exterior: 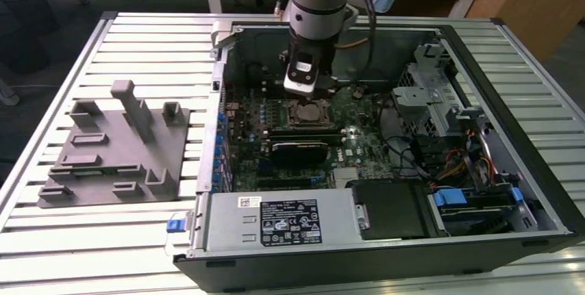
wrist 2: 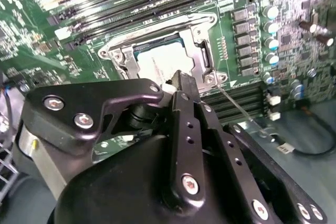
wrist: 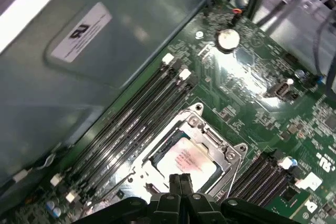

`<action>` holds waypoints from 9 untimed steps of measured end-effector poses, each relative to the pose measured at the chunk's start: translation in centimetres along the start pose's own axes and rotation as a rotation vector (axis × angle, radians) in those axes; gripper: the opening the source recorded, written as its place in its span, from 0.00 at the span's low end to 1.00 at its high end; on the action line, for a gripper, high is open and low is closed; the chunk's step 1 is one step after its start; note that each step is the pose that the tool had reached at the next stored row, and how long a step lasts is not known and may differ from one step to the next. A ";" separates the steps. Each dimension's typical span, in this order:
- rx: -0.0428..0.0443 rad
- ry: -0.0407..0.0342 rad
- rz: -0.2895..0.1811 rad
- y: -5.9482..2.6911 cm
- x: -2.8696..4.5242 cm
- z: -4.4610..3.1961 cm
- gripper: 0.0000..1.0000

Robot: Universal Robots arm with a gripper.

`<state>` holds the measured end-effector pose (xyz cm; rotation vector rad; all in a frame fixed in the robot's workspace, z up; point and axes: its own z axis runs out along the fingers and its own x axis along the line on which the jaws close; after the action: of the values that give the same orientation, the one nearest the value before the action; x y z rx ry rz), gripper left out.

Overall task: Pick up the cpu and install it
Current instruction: 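Install the first cpu locking lever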

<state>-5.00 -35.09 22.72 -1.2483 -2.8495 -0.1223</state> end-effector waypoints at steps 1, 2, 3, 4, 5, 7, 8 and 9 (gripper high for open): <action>0.0011 0.0010 -0.017 0.00 0.00 0.00 0.11; 0.0020 0.0022 -0.035 0.00 0.00 0.00 0.11; 0.0030 0.0033 -0.053 0.00 0.00 0.00 0.11; 0.0041 0.0043 -0.071 0.00 0.00 0.00 0.11; 0.0051 0.0055 -0.089 0.00 0.00 0.00 0.11; 0.0072 0.0077 -0.125 0.00 0.00 0.02 0.11; 0.0081 0.0087 -0.143 0.00 0.00 0.02 0.11; 0.0091 0.0098 -0.160 0.00 0.00 0.03 0.11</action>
<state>-5.00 -35.09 22.70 -1.0134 -2.9348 -0.1183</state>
